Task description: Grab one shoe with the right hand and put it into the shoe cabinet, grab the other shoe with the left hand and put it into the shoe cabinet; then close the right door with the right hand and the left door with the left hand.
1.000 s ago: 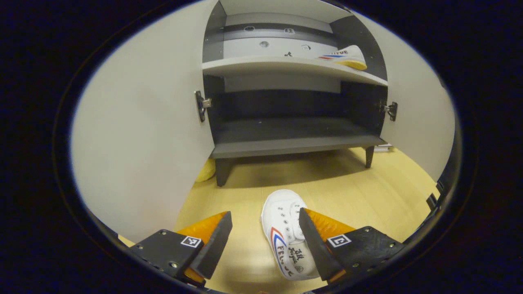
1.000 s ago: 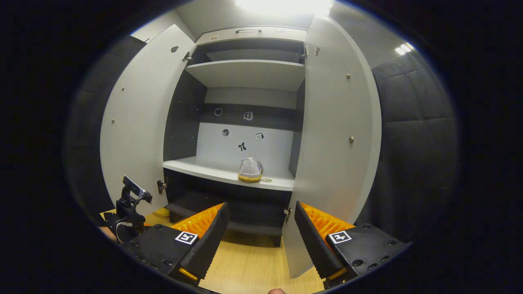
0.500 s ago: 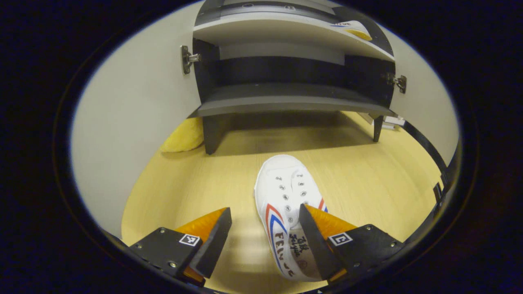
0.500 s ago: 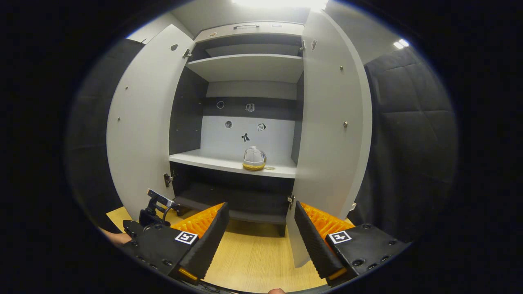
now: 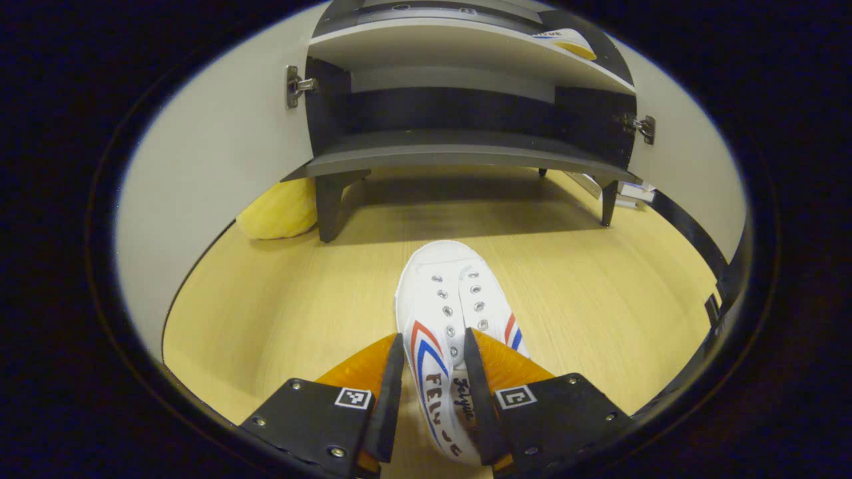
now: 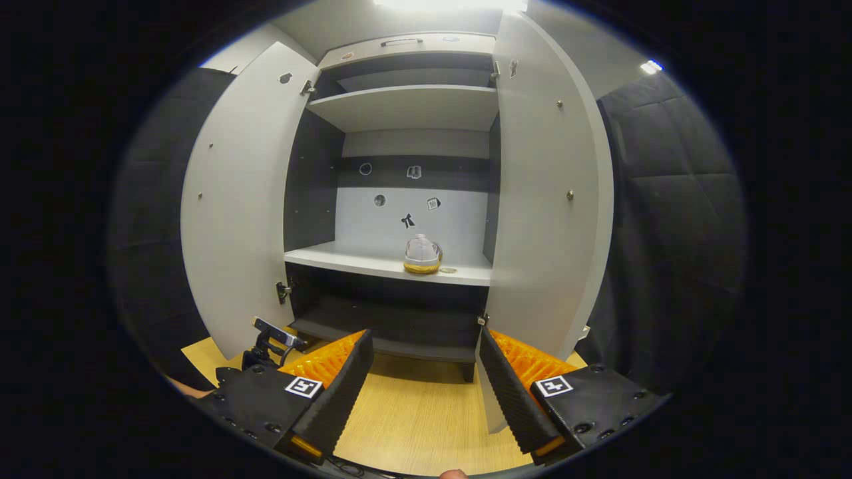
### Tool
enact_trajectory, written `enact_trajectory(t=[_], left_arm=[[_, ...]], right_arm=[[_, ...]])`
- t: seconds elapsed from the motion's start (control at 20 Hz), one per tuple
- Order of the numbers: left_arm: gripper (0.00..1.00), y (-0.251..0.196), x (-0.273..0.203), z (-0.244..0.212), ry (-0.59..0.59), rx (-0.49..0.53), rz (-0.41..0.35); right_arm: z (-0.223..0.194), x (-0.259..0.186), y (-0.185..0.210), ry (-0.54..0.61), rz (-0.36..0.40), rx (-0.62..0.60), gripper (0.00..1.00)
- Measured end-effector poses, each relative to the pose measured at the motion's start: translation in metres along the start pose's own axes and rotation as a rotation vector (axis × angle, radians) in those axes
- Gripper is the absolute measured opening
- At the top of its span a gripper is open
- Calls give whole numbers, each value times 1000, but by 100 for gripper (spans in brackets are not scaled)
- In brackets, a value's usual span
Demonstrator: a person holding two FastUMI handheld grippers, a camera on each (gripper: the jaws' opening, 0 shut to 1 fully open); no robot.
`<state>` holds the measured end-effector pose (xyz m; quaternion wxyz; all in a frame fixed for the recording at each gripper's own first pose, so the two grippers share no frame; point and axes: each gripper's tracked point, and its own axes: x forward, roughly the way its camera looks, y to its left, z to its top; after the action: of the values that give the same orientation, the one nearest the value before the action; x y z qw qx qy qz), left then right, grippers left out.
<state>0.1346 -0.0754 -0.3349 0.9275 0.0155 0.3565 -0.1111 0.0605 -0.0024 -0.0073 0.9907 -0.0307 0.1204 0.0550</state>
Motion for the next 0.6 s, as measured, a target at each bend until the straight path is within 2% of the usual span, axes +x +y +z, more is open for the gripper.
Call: enact_trajectory(t=[0.05,0.1,0.15,0.2,0.25,0.6], left_arm=[[47,2,-1,1,-3,6,18],[51,5,-1,1,9,7,41],[23,8,-2,2,6,-3,57],[16,9,-2,3,2,-20,66],[5,9,-2,4,6,-36,70],[1,9,-14,31,-65,-79,50]], right_arm=[[1,-1,0,-7,3,-3,100],[4,-1,0,-14,5,-7,100],[5,-2,0,-19,4,-12,100],[6,-3,-2,-20,5,-17,100],[7,-6,-3,-25,5,-20,100],[8,-15,-8,-35,5,-20,100]])
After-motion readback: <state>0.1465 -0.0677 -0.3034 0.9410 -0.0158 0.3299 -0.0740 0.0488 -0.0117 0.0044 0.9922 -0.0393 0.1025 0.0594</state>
